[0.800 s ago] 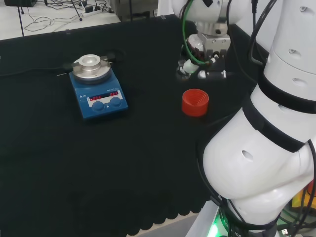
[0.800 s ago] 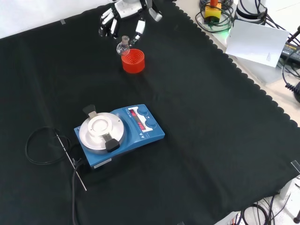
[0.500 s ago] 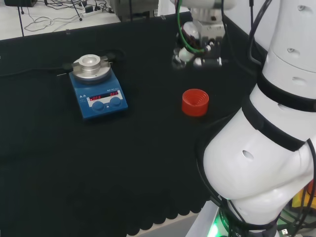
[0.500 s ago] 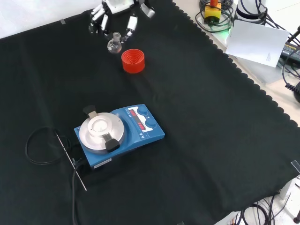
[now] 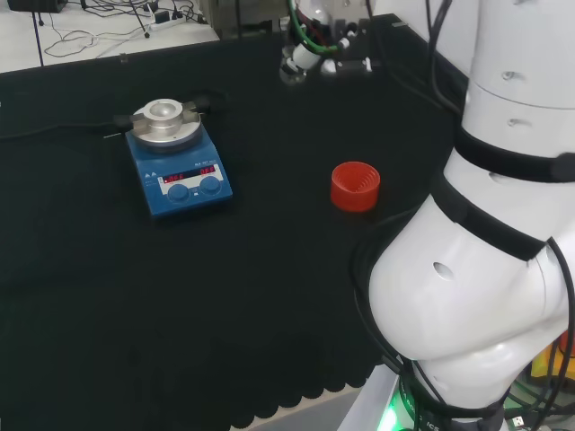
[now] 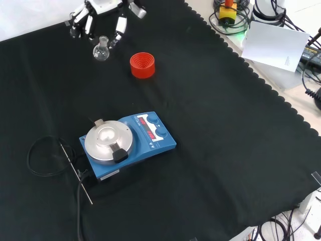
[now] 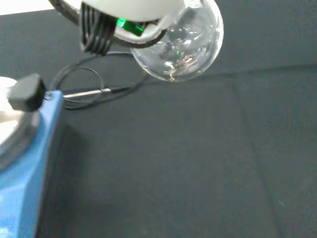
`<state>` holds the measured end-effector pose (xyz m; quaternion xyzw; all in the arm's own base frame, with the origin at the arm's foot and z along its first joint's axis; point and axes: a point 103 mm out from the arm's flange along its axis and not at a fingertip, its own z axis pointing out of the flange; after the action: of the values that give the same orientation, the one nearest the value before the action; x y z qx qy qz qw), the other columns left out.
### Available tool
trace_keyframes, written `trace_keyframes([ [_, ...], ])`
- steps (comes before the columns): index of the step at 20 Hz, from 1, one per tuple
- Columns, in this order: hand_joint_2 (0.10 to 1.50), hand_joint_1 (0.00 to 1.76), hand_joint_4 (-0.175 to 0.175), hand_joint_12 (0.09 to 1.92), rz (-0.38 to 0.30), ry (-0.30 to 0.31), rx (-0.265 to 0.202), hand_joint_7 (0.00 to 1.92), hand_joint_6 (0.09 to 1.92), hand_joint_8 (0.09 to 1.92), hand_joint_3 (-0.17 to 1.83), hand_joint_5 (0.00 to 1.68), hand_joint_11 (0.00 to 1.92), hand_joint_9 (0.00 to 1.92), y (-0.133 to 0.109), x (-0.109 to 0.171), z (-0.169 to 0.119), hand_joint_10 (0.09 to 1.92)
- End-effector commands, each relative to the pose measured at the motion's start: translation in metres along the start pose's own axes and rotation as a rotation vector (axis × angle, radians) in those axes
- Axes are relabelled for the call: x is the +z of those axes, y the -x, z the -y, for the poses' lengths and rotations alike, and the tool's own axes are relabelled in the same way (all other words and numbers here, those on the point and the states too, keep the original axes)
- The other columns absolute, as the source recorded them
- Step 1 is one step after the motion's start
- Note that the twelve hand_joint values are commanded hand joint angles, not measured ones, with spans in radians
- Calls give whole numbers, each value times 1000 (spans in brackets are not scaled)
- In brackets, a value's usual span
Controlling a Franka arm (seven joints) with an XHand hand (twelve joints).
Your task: Place the round-bottom flask on the heater.
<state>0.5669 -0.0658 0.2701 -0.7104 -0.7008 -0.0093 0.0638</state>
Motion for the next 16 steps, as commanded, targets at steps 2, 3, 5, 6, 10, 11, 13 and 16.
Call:
trace_keyframes([
  [2, 690, 1079, 129, 1344, -48, -56, -82, 290, 1075, 645, 791, 1077, 295, 568, -48, 10, -33, 601],
  [3, 690, 1079, 130, 1344, -49, -58, -88, 290, 1075, 645, 791, 1077, 295, 568, -52, 10, -35, 601],
  [5, 689, 1079, 130, 1344, -50, -60, -101, 290, 1076, 645, 792, 1077, 295, 568, -61, 11, -39, 602],
  [6, 689, 1079, 130, 1344, -51, -62, -107, 290, 1076, 645, 793, 1077, 295, 568, -65, 11, -42, 602],
  [10, 688, 1079, 131, 1344, -56, -73, -130, 289, 1076, 645, 795, 1078, 295, 568, -81, 14, -51, 602],
  [11, 687, 1079, 131, 1344, -56, -76, -135, 289, 1076, 645, 795, 1078, 295, 568, -85, 15, -53, 602],
  [13, 686, 1079, 132, 1344, -57, -83, -147, 288, 1076, 646, 797, 1078, 294, 566, -93, 17, -59, 601],
  [16, 685, 1079, 132, 1345, -58, -93, -165, 287, 1076, 646, 799, 1079, 294, 564, -105, 20, -68, 601],
])
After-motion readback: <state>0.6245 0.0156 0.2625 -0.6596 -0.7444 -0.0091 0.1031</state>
